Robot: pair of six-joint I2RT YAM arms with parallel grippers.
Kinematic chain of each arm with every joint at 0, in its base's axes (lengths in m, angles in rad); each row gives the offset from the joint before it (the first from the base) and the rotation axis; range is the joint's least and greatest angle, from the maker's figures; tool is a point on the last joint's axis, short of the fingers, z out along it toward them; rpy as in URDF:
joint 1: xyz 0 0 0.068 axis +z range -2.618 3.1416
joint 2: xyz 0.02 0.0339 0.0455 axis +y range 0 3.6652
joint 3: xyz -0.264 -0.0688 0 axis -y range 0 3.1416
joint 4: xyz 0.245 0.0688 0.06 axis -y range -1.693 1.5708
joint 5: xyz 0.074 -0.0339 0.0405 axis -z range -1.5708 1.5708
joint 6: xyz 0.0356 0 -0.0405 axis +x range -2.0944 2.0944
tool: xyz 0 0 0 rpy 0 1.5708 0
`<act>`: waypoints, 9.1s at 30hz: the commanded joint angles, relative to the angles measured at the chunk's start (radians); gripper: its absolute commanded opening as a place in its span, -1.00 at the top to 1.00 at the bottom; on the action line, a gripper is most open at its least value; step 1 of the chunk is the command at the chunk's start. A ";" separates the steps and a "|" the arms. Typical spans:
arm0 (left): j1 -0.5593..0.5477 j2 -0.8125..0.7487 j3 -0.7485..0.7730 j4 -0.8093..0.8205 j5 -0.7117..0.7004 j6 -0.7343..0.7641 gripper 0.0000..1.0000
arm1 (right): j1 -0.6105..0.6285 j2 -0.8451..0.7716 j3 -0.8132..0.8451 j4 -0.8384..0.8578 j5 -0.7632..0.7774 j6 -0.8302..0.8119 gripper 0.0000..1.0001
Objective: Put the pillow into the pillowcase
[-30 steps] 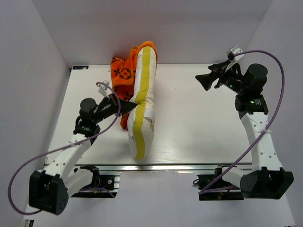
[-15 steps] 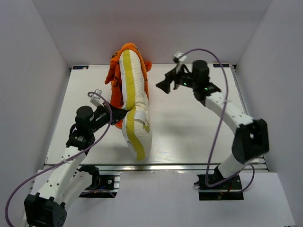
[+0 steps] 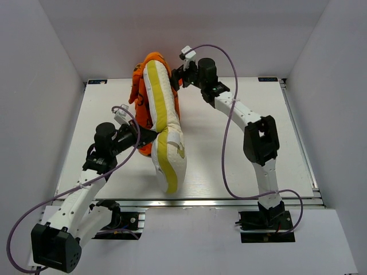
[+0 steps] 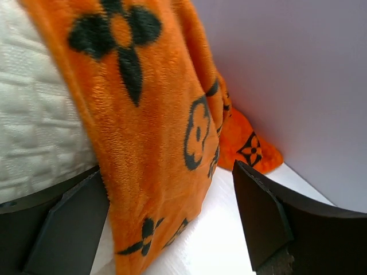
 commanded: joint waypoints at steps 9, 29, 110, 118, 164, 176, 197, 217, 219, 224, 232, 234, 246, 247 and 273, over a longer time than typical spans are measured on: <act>0.003 0.084 -0.014 -0.101 -0.021 0.023 1.00 | 0.029 -0.077 -0.023 0.224 -0.076 -0.011 0.21; 0.037 0.255 0.162 -0.135 -0.078 0.029 1.00 | 0.105 -0.701 -0.578 0.180 -0.511 -0.138 1.00; -0.129 0.419 0.070 0.369 0.331 -0.023 1.00 | -0.029 -1.094 -0.496 -0.593 0.332 -0.178 -0.79; -0.140 0.416 0.076 0.390 0.322 -0.028 1.00 | -0.072 -0.922 -0.452 -0.612 0.425 -0.244 -0.69; 0.023 0.665 0.344 0.655 0.232 -0.278 1.00 | 0.212 -0.621 -0.011 -0.831 -0.213 0.037 1.00; -0.012 0.770 0.368 0.806 0.198 -0.390 1.00 | 0.395 -0.249 0.471 -0.727 -0.130 0.198 1.00; 0.259 0.784 0.355 0.438 -0.032 -0.252 -0.19 | 0.167 -0.247 0.283 -0.771 -0.155 0.041 -0.51; 0.240 0.207 0.396 -0.517 -0.276 0.167 -0.21 | -0.028 -0.749 -0.726 -0.420 0.042 -0.291 -0.63; 0.090 0.152 0.288 -0.527 -0.322 0.127 -0.51 | -0.028 -0.712 -0.746 -0.400 0.084 -0.299 -0.61; -0.040 0.092 0.009 -0.385 -0.319 -0.052 -0.74 | -0.028 -0.571 -0.705 -0.311 0.112 -0.327 -0.56; -0.069 0.285 -0.008 -0.175 -0.333 -0.106 -0.82 | -0.028 -0.318 -0.504 -0.227 0.218 -0.396 -0.52; -0.072 0.339 0.007 -0.133 -0.325 -0.112 -0.82 | -0.028 -0.254 -0.478 -0.196 0.247 -0.428 -0.51; -0.078 0.517 0.070 -0.009 -0.296 -0.112 0.33 | -0.017 -0.382 -0.455 -0.398 0.005 -0.410 1.00; -0.080 0.523 0.070 0.009 -0.287 -0.114 0.43 | -0.008 -0.425 -0.456 -0.452 -0.057 -0.397 1.00; -0.075 0.097 0.300 0.306 -0.440 -0.043 1.00 | -0.066 -0.390 -0.083 -0.955 -0.196 -0.184 1.00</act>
